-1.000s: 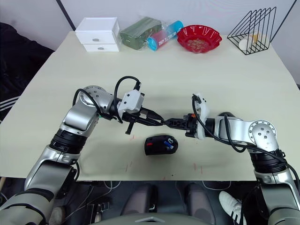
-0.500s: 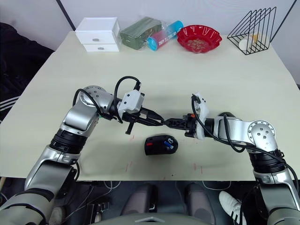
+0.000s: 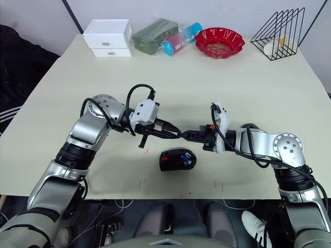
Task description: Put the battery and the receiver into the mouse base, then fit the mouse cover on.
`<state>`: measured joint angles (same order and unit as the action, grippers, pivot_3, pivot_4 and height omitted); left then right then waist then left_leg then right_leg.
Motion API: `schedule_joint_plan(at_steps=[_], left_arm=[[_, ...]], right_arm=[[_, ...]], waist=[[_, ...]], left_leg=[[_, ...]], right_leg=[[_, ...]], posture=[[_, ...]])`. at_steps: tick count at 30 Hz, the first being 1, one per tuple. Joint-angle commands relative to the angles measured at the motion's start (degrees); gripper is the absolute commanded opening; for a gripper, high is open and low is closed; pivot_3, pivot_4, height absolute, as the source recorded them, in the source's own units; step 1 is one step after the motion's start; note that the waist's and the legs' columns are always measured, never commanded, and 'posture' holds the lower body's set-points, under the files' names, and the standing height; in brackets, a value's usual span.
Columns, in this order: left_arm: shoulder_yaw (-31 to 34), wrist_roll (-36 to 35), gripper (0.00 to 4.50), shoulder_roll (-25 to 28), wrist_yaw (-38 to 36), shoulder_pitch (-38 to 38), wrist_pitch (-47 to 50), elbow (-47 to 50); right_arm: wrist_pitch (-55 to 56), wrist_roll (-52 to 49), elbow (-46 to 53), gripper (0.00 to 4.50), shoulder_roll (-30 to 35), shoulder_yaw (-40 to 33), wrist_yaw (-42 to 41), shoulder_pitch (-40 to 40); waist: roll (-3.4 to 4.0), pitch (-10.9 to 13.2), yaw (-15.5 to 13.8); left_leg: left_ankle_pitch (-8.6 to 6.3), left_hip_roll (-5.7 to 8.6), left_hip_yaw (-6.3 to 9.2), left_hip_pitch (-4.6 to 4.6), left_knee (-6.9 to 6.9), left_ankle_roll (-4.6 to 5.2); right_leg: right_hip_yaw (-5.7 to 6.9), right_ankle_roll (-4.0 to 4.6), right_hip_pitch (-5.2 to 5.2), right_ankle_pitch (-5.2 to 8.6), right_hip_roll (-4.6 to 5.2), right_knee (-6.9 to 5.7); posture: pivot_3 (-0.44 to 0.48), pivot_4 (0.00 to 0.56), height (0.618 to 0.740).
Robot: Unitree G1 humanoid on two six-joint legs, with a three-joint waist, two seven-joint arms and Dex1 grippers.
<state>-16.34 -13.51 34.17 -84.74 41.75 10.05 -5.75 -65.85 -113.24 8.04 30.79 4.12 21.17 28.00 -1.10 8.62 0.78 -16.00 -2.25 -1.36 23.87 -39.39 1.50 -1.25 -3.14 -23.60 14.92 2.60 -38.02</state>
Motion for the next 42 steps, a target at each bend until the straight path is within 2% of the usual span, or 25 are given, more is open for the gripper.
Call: schedule_joint_plan(at_steps=[1,3,4,8,11,12,13,20,25,28,32,38,42], left_arm=[[1.23,-1.21,0.06,-0.03,-0.29,0.57,-0.93,0.88],[1.48,-1.39,0.06,-0.07,0.05,0.40,-0.61,0.85],[1.55,-1.50,0.56,0.00,-0.02,0.32,-0.57,0.82],[1.95,-1.70,2.03,0.59,-0.22,-0.09,-0.66,0.70],[2.41,-2.20,3.45,1.64,-0.57,-0.98,0.30,1.35],[2.49,-2.29,3.75,1.91,-0.53,-1.21,0.46,1.55],[2.52,-2.45,4.41,2.21,-0.49,-1.44,0.76,1.78],[2.89,-3.96,4.47,4.34,0.48,-5.53,4.30,6.20],[3.00,-5.01,4.47,4.91,2.30,-9.91,7.60,11.08],[2.60,-4.46,4.47,4.87,4.19,-12.66,8.08,13.48],[2.60,-4.31,4.47,4.99,5.70,-14.09,8.66,15.06],[-0.37,-0.32,4.47,4.61,9.01,-19.25,5.74,16.91],[-1.07,1.08,4.47,4.12,10.93,-20.21,5.27,16.73]], right_arm=[[0.22,0.24,0.44,0.06,0.20,-0.72,0.17,0.30],[0.05,0.24,0.71,0.06,0.47,-0.73,-0.32,0.42],[0.02,0.24,0.81,0.02,0.58,-0.77,-0.57,0.47],[0.07,0.24,1.50,0.00,0.82,-1.49,-2.45,0.12],[-0.11,0.24,2.40,0.00,2.13,-2.39,-4.87,-0.44],[-0.02,0.24,2.61,0.00,2.50,-2.64,-5.54,-0.62],[0.02,0.24,2.75,0.00,2.96,-2.79,-6.15,-0.79],[1.15,0.24,5.96,0.00,7.08,-5.57,-12.13,-3.74],[2.40,4.32,10.11,0.00,10.42,-8.39,-18.32,-7.59],[3.94,12.29,14.39,0.00,11.67,-11.08,-24.99,-11.52],[5.57,18.22,16.79,0.00,12.77,-12.30,-30.33,-15.07],[14.21,38.02,23.54,0.00,15.13,-14.96,-45.41,-25.48],[16.35,42.55,24.01,0.00,14.27,-14.95,-48.29,-27.70]], waist=[[0.00,0.00,0.00],[0.00,0.00,0.00],[0.00,0.00,0.00],[0.00,0.00,-0.01],[0.00,0.00,0.00],[0.00,0.00,0.00],[0.00,0.00,0.00],[0.00,0.00,-0.04],[0.00,0.00,-0.11],[0.00,0.00,-0.15],[0.00,0.00,-0.17],[0.03,-0.01,-0.33],[0.03,-0.01,-0.34]], left_leg=[[0.00,0.00,0.00,0.00,0.00,0.00],[0.00,0.00,0.00,0.00,0.00,0.00],[0.00,0.00,0.00,0.00,0.00,0.00],[0.00,0.00,-0.01,0.00,0.00,0.00],[0.00,0.00,0.00,0.00,0.00,0.00],[0.00,0.00,0.00,0.00,0.00,0.00],[0.00,0.00,0.00,0.00,0.00,0.00],[0.00,-0.01,0.01,0.01,0.01,0.00],[0.00,-0.01,0.02,0.01,0.01,0.00],[0.00,-0.01,0.04,-0.01,0.01,0.00],[0.00,0.00,0.03,-0.01,0.00,0.00],[0.00,0.02,0.03,-0.04,0.00,0.00],[0.00,0.02,0.04,-0.09,0.00,0.00]], right_leg=[[0.00,0.00,0.00,0.00,0.00,0.00],[0.00,0.00,0.00,0.00,0.00,0.00],[0.00,0.00,0.00,0.00,0.00,0.00],[0.00,0.00,0.00,0.00,0.00,0.00],[0.00,0.00,0.00,0.00,0.00,0.00],[0.00,0.00,0.00,0.00,0.00,0.00],[0.00,0.00,0.00,0.00,0.00,0.01],[0.00,0.00,0.00,0.00,0.00,0.04],[0.01,0.00,0.01,0.00,0.02,0.03],[0.02,0.00,0.02,0.00,0.01,0.01],[0.01,-0.01,0.02,0.00,0.01,0.00],[0.00,-0.01,0.04,0.00,0.01,0.02],[0.01,-0.01,0.06,0.00,0.00,-0.05]], posture=[[0.000,0.150,0.740],[0.000,0.150,0.740],[0.000,0.150,0.740],[0.000,0.150,0.740],[0.000,0.150,0.740],[0.000,0.150,0.740],[0.000,0.150,0.740],[0.000,0.150,0.740],[0.000,0.150,0.740],[0.000,0.150,0.740],[0.000,0.150,0.740],[0.000,0.150,0.740],[0.000,0.150,0.740]])
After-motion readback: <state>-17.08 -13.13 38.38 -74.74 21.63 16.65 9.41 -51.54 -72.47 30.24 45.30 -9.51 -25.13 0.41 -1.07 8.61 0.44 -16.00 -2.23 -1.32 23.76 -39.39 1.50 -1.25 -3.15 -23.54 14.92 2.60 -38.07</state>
